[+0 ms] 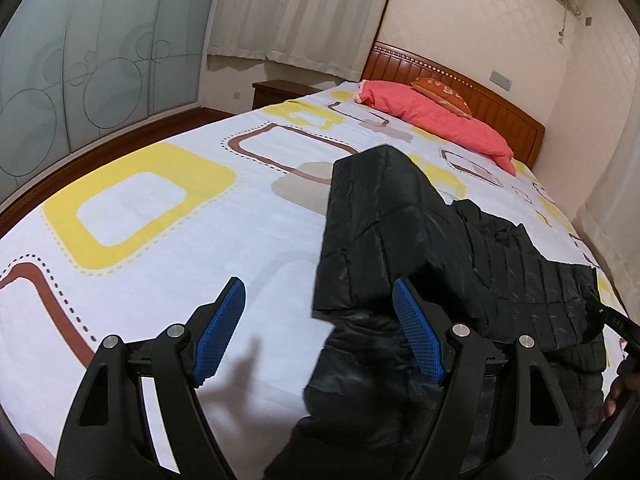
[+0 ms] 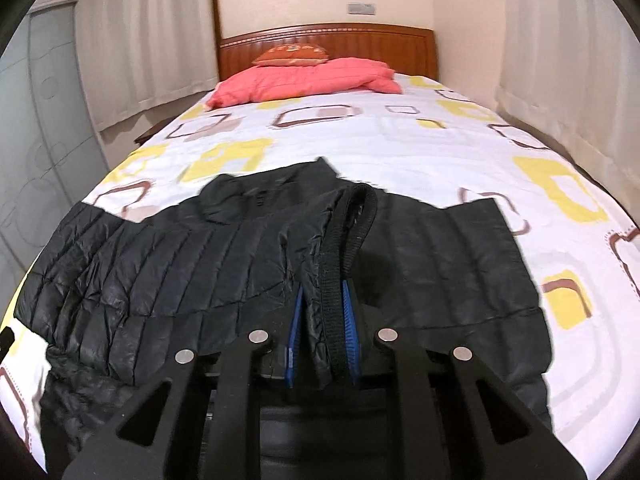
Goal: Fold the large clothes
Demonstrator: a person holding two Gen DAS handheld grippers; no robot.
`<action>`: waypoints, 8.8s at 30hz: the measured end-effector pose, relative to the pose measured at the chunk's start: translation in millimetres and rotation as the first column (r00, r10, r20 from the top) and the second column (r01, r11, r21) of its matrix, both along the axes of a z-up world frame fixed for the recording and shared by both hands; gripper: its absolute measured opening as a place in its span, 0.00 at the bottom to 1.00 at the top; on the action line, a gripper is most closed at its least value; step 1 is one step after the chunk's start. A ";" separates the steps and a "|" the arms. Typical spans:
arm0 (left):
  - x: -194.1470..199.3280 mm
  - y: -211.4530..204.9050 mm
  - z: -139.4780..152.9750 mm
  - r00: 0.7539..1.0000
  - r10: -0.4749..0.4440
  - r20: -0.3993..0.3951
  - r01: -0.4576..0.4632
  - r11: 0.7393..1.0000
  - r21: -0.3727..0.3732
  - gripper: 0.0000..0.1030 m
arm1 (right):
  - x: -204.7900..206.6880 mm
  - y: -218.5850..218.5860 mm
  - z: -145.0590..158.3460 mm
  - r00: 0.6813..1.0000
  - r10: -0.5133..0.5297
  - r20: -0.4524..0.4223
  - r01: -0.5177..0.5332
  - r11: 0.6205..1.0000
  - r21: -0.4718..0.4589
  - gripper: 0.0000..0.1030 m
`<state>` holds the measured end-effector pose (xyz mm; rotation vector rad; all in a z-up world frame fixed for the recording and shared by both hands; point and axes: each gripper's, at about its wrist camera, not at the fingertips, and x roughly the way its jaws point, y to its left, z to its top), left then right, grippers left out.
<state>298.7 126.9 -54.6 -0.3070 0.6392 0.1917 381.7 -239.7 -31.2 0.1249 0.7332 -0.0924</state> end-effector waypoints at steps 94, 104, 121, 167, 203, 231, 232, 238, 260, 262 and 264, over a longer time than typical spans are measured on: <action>-233.2 -6.3 -68.9 0.973 -0.114 -0.200 0.010 0.889 -0.458 0.65 | -355.3 -96.0 -84.3 0.955 -0.200 -0.220 0.242 0.952 0.186 0.53; -236.2 -16.6 -69.4 0.982 -0.096 -0.165 0.020 0.912 -0.410 0.56 | -358.4 -89.1 -83.2 0.970 -0.164 -0.180 0.209 0.940 0.269 0.18; -279.5 1.4 -4.4 0.995 -0.103 0.012 0.098 0.898 -0.430 0.09 | -398.2 -82.5 -20.2 0.989 -0.146 0.013 0.135 0.942 0.306 0.09; 121.8 -58.7 -8.7 0.992 -0.099 -0.079 0.092 0.991 -0.094 0.08 | -0.1 -120.8 -28.3 0.991 -0.132 -0.017 0.130 0.933 0.337 0.09; 160.1 -95.0 -29.2 0.975 -0.107 -0.197 0.120 0.991 0.056 0.65 | 82.3 -26.2 -57.1 0.983 -0.035 -0.179 0.044 0.998 0.049 0.55; -0.4 3.2 -7.9 0.988 0.070 -0.140 -0.100 0.972 -0.215 0.86 | -84.0 -103.7 -22.3 0.964 -0.233 -0.128 0.243 0.967 0.075 0.70; -11.0 7.0 -12.0 0.986 0.080 -0.143 -0.113 0.965 -0.236 0.86 | -94.5 -109.3 -25.7 0.960 -0.245 -0.135 0.258 0.962 0.088 0.70; -41.2 2.9 -42.8 0.986 0.013 -0.167 -0.077 0.921 -0.383 0.90 | -134.8 -124.4 -52.9 0.950 -0.251 -0.185 0.290 0.931 0.221 0.74; -85.0 -4.1 -41.9 0.992 0.028 -0.120 -0.071 0.927 -0.369 0.22 | -194.5 -102.1 -60.8 0.973 -0.202 -0.114 0.231 0.891 0.392 0.28; -96.2 -2.2 -41.9 0.992 0.026 -0.121 -0.069 0.928 -0.366 0.22 | -204.5 -102.0 -60.7 0.973 -0.200 -0.113 0.229 0.889 0.397 0.28; -108.6 -0.8 -40.9 0.992 0.021 -0.123 -0.063 0.933 -0.355 0.22 | -215.6 -100.6 -60.0 0.974 -0.197 -0.113 0.226 0.890 0.397 0.28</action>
